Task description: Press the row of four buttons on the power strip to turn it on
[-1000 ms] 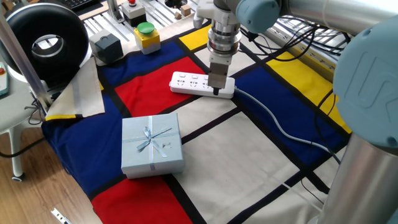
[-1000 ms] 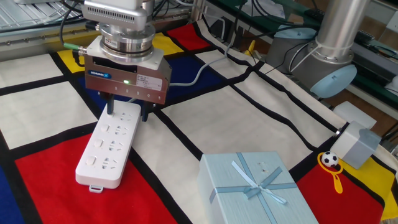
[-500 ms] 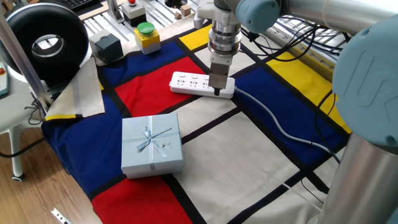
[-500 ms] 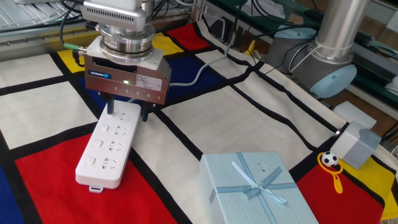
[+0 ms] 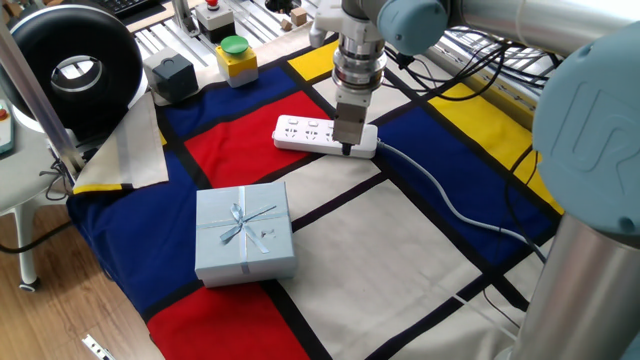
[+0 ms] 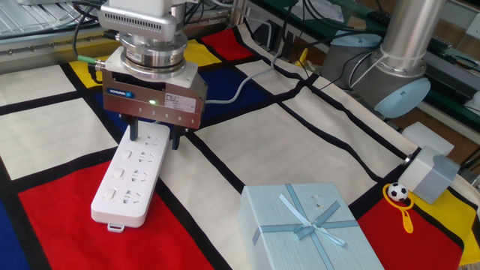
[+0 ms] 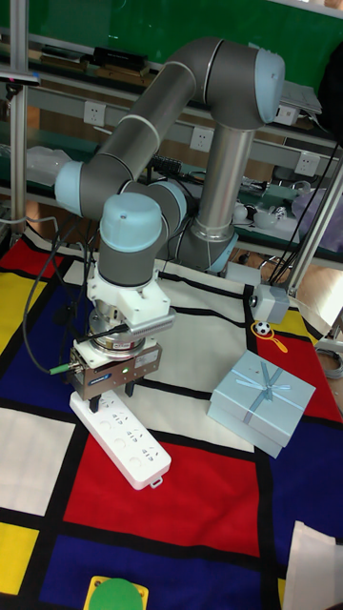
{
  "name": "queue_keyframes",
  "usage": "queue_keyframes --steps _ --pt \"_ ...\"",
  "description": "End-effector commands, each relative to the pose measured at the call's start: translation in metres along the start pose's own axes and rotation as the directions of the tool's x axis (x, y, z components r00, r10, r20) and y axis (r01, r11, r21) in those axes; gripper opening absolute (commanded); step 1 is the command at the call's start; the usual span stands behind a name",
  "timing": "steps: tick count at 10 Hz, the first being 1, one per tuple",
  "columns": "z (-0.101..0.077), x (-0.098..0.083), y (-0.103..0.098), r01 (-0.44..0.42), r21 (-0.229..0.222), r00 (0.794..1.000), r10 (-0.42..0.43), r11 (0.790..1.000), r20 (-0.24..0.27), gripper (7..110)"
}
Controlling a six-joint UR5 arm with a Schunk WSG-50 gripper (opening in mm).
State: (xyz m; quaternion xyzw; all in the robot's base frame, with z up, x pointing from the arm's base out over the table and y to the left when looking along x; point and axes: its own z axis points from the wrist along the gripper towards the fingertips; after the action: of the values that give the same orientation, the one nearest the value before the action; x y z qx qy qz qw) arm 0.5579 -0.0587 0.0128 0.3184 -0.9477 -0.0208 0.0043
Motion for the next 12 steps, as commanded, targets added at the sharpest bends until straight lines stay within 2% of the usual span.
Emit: queue_keyframes --steps 1,12 --pt "-0.0022 -0.0004 -0.0015 -0.004 -0.007 1.000 0.004 1.000 0.010 66" --pt "-0.0009 0.0003 -0.0028 -0.003 -0.005 1.000 0.003 1.000 0.007 66"
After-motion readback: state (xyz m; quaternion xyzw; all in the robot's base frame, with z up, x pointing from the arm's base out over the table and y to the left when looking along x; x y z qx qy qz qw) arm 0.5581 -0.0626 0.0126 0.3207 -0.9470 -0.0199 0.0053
